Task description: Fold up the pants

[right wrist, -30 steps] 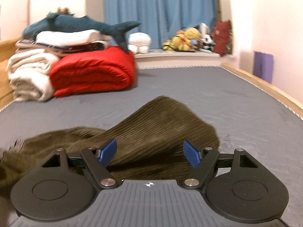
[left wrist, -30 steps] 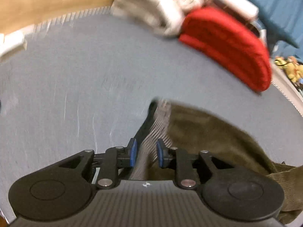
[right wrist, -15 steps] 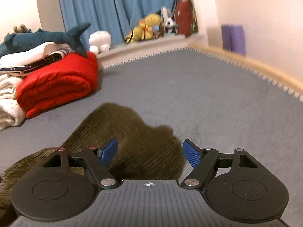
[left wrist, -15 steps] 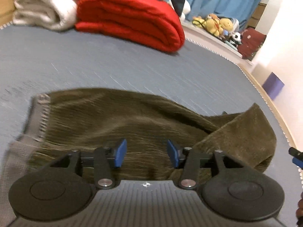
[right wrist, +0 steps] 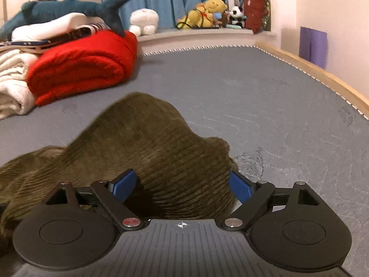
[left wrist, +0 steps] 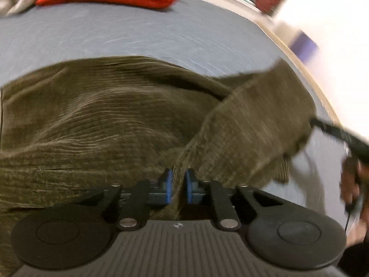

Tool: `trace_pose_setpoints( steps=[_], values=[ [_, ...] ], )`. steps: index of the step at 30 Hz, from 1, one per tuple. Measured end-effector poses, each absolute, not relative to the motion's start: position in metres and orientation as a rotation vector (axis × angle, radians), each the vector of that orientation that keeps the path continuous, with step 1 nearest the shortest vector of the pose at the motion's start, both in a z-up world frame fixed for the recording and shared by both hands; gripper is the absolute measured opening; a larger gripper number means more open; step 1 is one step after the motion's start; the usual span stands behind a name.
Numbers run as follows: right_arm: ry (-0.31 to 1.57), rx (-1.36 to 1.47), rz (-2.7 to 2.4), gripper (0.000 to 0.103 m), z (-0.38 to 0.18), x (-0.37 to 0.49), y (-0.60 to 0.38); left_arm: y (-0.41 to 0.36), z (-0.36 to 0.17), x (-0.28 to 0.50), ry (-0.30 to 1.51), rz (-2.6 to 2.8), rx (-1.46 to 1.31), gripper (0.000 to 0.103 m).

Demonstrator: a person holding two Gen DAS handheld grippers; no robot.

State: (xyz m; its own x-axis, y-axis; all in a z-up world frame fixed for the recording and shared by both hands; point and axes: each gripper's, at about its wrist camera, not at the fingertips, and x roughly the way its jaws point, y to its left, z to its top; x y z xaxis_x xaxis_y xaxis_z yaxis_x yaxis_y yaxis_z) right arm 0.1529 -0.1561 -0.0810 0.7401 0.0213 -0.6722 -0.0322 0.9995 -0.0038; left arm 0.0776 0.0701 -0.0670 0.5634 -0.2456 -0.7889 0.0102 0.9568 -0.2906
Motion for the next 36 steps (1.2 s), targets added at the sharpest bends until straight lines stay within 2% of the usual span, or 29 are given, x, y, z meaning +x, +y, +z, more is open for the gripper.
trace_pose_setpoints(
  steps=[5, 8, 9, 10, 11, 12, 13, 15, 16, 18, 20, 21, 22, 24, 26, 28, 30, 36],
  values=[
    [0.743, -0.023, 0.019, 0.089, -0.087, 0.158, -0.159, 0.05, -0.052, 0.051, 0.959, -0.276, -0.182, 0.008],
    [0.741, -0.036, 0.008, 0.081, -0.086, 0.158, -0.158, 0.043, -0.051, 0.029, 0.982, -0.341, -0.135, 0.007],
    [0.742, -0.032, 0.005, 0.071, -0.085, 0.157, -0.159, 0.038, -0.054, 0.022, 1.001, -0.366, -0.11, 0.007],
    [0.745, -0.025, 0.004, 0.055, -0.085, 0.157, -0.159, 0.033, -0.057, 0.017, 1.019, -0.387, -0.083, 0.007],
    [0.75, -0.019, 0.008, 0.045, -0.085, 0.156, -0.158, 0.025, -0.063, 0.011, 1.042, -0.408, -0.048, 0.007],
    [0.758, -0.019, 0.015, 0.026, -0.085, 0.154, -0.157, 0.023, -0.067, 0.003, 1.067, -0.429, -0.016, 0.007],
    [0.764, -0.027, 0.019, 0.016, -0.085, 0.152, -0.156, 0.017, -0.072, -0.003, 1.083, -0.44, 0.015, 0.007],
    [0.772, -0.064, 0.025, 0.002, -0.085, 0.148, -0.152, 0.01, -0.079, -0.008, 1.103, -0.438, 0.048, 0.008],
    [0.779, -0.081, 0.026, 0.001, -0.085, 0.145, -0.151, 0.01, -0.079, -0.011, 1.098, -0.438, 0.047, 0.008],
    [0.802, -0.1, 0.015, 0.001, -0.085, 0.141, -0.154, 0.017, -0.072, -0.013, 1.065, -0.424, 0.012, 0.01],
    [0.825, -0.109, -0.021, 0.001, -0.085, 0.137, -0.16, 0.033, -0.059, -0.012, 1.013, -0.39, -0.05, 0.022],
    [0.831, -0.103, -0.035, 0.001, -0.084, 0.135, -0.165, 0.039, -0.052, -0.01, 0.979, -0.364, -0.085, 0.036],
    [0.83, -0.09, -0.043, 0.001, -0.082, 0.132, -0.169, 0.045, -0.045, -0.008, 0.94, -0.34, -0.124, 0.042],
    [0.816, -0.05, -0.045, 0.003, -0.077, 0.126, -0.178, 0.05, -0.039, -0.003, 0.89, -0.304, -0.189, 0.043],
    [0.797, -0.011, -0.035, 0.009, -0.07, 0.12, -0.183, 0.049, -0.034, 0.006, 0.86, -0.275, -0.251, 0.043],
    [0.775, 0.009, -0.019, 0.04, -0.065, 0.114, -0.187, 0.04, -0.032, 0.016, 0.833, -0.257, -0.286, 0.043],
    [0.755, 0.006, -0.007, 0.051, -0.06, 0.11, -0.188, 0.033, -0.026, 0.027, 0.803, -0.266, -0.321, 0.043],
    [0.731, 0.033, 0.063, 0.051, -0.044, 0.098, -0.188, 0.002, -0.032, 0.071, 0.736, -0.259, -0.386, 0.053]
  ],
)
